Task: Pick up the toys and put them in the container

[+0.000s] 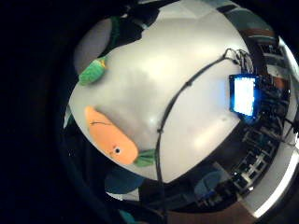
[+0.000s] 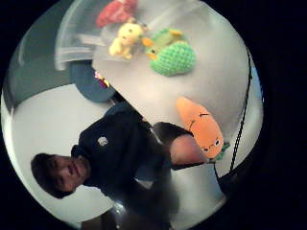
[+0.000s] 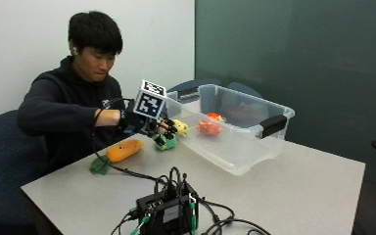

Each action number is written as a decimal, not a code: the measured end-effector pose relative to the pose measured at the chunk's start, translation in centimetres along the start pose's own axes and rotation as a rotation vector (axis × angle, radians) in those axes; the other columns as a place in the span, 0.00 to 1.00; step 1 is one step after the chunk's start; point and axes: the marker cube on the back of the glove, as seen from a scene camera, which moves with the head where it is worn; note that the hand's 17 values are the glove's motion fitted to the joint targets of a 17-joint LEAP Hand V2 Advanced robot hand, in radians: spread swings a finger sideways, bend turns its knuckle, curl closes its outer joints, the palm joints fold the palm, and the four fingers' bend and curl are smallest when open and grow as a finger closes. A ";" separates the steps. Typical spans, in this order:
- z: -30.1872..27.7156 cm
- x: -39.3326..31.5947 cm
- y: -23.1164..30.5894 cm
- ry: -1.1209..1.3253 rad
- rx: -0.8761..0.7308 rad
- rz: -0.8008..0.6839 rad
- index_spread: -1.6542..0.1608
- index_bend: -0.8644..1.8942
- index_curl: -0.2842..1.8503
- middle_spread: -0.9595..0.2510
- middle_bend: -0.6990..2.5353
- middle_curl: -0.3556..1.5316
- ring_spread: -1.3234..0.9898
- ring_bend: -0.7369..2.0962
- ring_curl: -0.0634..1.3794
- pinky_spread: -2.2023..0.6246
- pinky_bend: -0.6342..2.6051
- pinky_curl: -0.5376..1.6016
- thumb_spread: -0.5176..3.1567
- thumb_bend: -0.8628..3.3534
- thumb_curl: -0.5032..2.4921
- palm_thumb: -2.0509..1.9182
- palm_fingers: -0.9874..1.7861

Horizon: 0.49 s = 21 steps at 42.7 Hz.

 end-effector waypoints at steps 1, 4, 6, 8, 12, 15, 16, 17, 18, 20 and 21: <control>0.5 -0.1 -0.5 0.008 -0.011 -0.004 0.77 0.33 0.31 0.74 0.26 0.38 0.53 0.36 0.22 0.78 0.44 0.44 0.47 0.20 0.30 0.56 0.28; 2.0 -0.5 -2.4 0.021 -0.020 -0.014 0.78 0.33 0.29 0.76 0.26 0.37 0.54 0.35 0.22 0.78 0.45 0.45 0.47 0.20 0.29 0.56 0.27; 2.8 -0.8 -3.4 0.014 -0.012 -0.023 0.78 0.33 0.28 0.77 0.25 0.37 0.54 0.35 0.22 0.78 0.45 0.45 0.47 0.20 0.29 0.56 0.26; 3.4 -1.0 -4.3 0.002 -0.002 -0.034 0.78 0.33 0.27 0.78 0.25 0.36 0.55 0.34 0.22 0.78 0.45 0.45 0.47 0.20 0.29 0.57 0.26; 4.7 -1.7 -5.7 -0.015 0.028 -0.048 0.79 0.34 0.26 0.79 0.26 0.36 0.55 0.34 0.22 0.78 0.45 0.45 0.47 0.21 0.30 0.58 0.26; 5.3 -2.2 -6.4 -0.031 0.064 -0.056 0.79 0.35 0.26 0.80 0.26 0.35 0.55 0.33 0.22 0.78 0.45 0.44 0.47 0.21 0.30 0.59 0.27; 5.4 -2.4 -6.6 -0.037 0.079 -0.058 0.79 0.36 0.26 0.80 0.25 0.35 0.56 0.33 0.22 0.78 0.44 0.44 0.47 0.21 0.30 0.60 0.28; 5.5 -2.4 -6.7 -0.044 0.096 -0.059 0.79 0.36 0.26 0.79 0.25 0.35 0.56 0.33 0.22 0.78 0.44 0.44 0.47 0.21 0.30 0.60 0.29; 5.5 -2.5 -6.8 -0.054 0.115 -0.061 0.79 0.37 0.26 0.79 0.25 0.35 0.56 0.33 0.22 0.78 0.44 0.44 0.47 0.22 0.30 0.61 0.29; 5.5 -2.6 -7.0 -0.083 0.157 -0.065 0.78 0.40 0.27 0.78 0.26 0.34 0.55 0.33 0.22 0.78 0.42 0.43 0.48 0.22 0.31 0.63 0.33; 5.4 -2.7 -7.0 -0.099 0.177 -0.068 0.78 0.42 0.28 0.78 0.26 0.34 0.55 0.32 0.22 0.78 0.42 0.43 0.48 0.23 0.31 0.63 0.34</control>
